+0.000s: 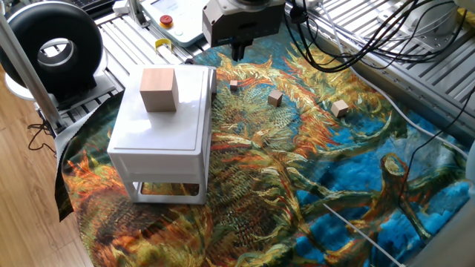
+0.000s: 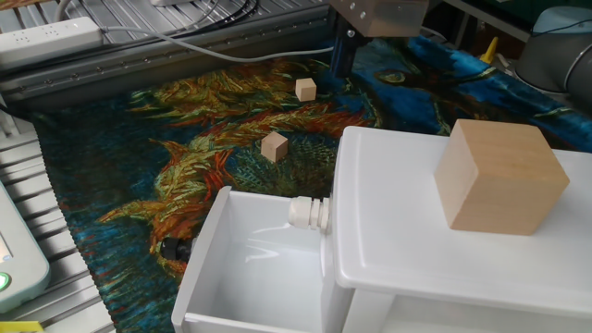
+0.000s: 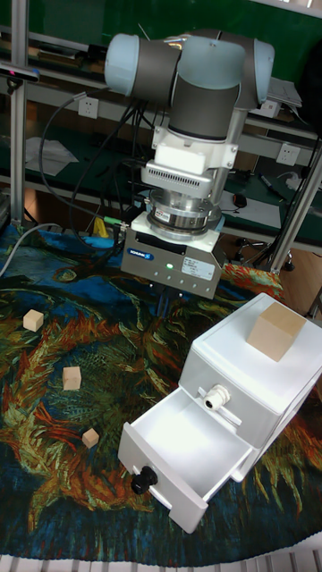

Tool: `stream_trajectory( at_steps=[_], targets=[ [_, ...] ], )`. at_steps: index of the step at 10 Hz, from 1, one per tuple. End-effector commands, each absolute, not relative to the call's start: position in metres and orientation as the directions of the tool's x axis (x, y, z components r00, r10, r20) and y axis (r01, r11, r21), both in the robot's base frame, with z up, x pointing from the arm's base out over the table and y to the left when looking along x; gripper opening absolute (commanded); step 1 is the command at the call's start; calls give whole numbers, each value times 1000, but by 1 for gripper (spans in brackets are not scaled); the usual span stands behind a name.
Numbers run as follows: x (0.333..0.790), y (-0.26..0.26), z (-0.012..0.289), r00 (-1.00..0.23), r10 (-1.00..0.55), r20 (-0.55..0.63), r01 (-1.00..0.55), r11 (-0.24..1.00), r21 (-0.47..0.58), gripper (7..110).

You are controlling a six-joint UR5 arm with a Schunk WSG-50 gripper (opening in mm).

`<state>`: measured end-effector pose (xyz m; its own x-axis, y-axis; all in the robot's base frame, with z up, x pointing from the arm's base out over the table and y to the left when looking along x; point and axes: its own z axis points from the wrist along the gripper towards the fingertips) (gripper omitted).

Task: Grasp the handle and close the drawer

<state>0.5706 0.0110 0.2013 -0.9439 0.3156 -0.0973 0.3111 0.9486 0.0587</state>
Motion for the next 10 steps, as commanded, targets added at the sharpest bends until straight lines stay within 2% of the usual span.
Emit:
stream_trajectory(
  at_steps=[1,7,10],
  targets=[
    [577,5,203,-942,312,-125,307,950,58,7],
    [602,8,207,-918,336,-211,318,941,116,7],
    [597,8,205,-931,307,-198,292,951,102,7]
  ],
)
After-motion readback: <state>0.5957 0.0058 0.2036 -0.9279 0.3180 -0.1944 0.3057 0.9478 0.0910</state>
